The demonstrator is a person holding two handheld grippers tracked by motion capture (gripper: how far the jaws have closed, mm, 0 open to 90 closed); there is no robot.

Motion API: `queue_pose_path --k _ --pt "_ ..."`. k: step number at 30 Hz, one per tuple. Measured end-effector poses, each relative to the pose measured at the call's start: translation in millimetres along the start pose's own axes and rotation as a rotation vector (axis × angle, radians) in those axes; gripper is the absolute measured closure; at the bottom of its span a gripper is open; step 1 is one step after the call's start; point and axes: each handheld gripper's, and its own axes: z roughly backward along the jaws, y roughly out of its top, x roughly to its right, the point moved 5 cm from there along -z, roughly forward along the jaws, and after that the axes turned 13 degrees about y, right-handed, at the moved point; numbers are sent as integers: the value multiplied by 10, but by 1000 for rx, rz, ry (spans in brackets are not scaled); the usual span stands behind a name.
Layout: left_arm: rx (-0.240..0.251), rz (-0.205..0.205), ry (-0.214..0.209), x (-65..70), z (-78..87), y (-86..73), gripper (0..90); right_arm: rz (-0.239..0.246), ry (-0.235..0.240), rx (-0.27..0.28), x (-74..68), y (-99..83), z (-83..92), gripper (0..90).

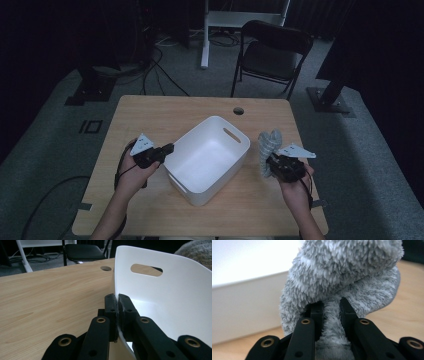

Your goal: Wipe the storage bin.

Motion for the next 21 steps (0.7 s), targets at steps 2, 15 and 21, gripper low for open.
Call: queue_pose_path --k 2,15,21 --pt "3 4 -2 2 7 -5 862 -25 36 11 -18 22 -24 780" --pt "25 20 -41 -16 -7 -12 858 -140 204 51 -102 97 -328 781" --pt "42 14 -63 -16 -20 -17 858 -154 216 44 -97 69 -397 781"
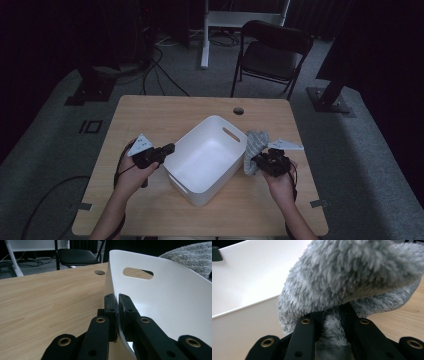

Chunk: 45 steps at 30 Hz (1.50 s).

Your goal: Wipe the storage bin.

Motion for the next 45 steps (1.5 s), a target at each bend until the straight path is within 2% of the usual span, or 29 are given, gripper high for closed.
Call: queue_pose_path --k 21,27,34,39,41,45 --pt "12 -11 -8 22 -24 -2 855 -49 -21 -78 133 -191 -217 781" --pt "15 -8 -10 21 -26 -3 853 -77 -22 -103 194 -261 -300 781" --pt "20 -9 -2 22 -29 -2 852 -121 -26 -163 292 -404 -436 780" --pt "19 -22 23 33 -36 0 854 -143 -12 -148 303 -389 -402 781" --pt "19 -23 31 38 -43 0 857 -152 17 -90 247 -283 -260 781" --pt "12 -75 77 77 -51 7 870 -109 24 -12 119 -98 -37 780"
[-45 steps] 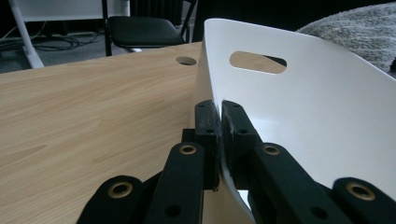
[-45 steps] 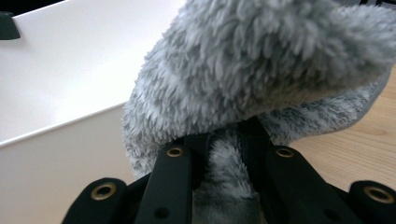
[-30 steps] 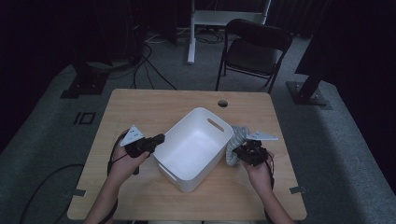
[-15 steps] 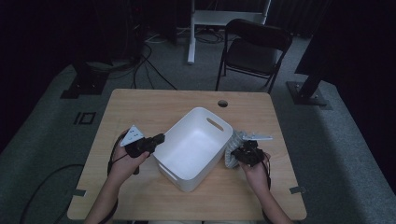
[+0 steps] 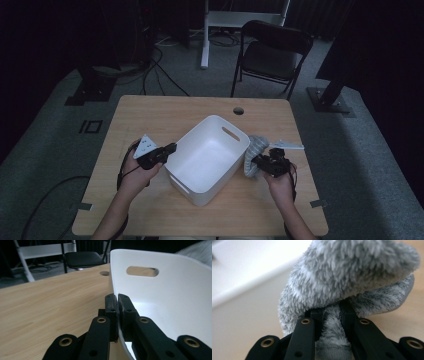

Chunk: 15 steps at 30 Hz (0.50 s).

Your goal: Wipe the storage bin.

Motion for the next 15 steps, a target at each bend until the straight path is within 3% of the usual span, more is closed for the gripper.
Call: queue_pose_path --k 6,9,12,15 --pt "0 9 -3 -4 -2 -2 871 75 15 95 -251 184 276 780" --pt "1 24 -14 -9 -4 -4 871 111 20 82 -348 182 237 780" --pt "2 26 -26 -12 -4 -5 871 121 17 58 -373 117 102 779" --pt "4 25 -30 -14 -5 -6 869 135 -1 67 -381 105 78 779"
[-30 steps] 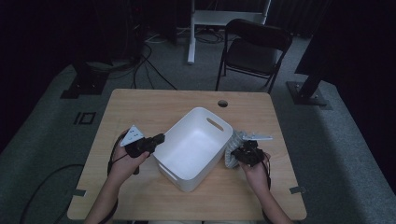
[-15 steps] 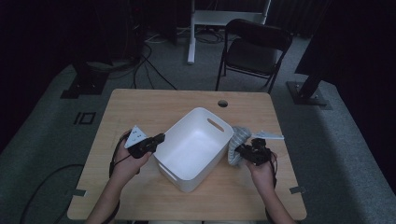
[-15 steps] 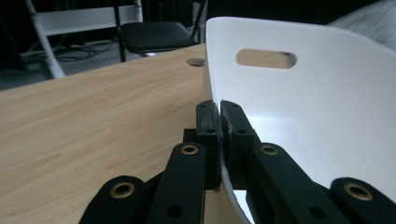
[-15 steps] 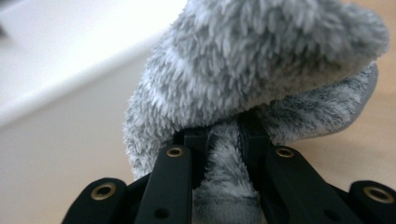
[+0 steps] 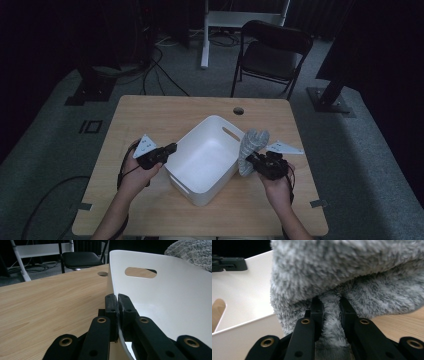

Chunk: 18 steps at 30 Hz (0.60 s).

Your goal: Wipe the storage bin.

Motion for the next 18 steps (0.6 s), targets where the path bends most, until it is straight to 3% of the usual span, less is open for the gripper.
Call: queue_pose_path --k 13,18 --pt "1 2 -5 -1 -1 -1 868 8 -26 3 -11 -73 -21 782" --pt "2 -3 -6 -1 -1 0 869 13 -44 -22 -11 -123 -64 783"
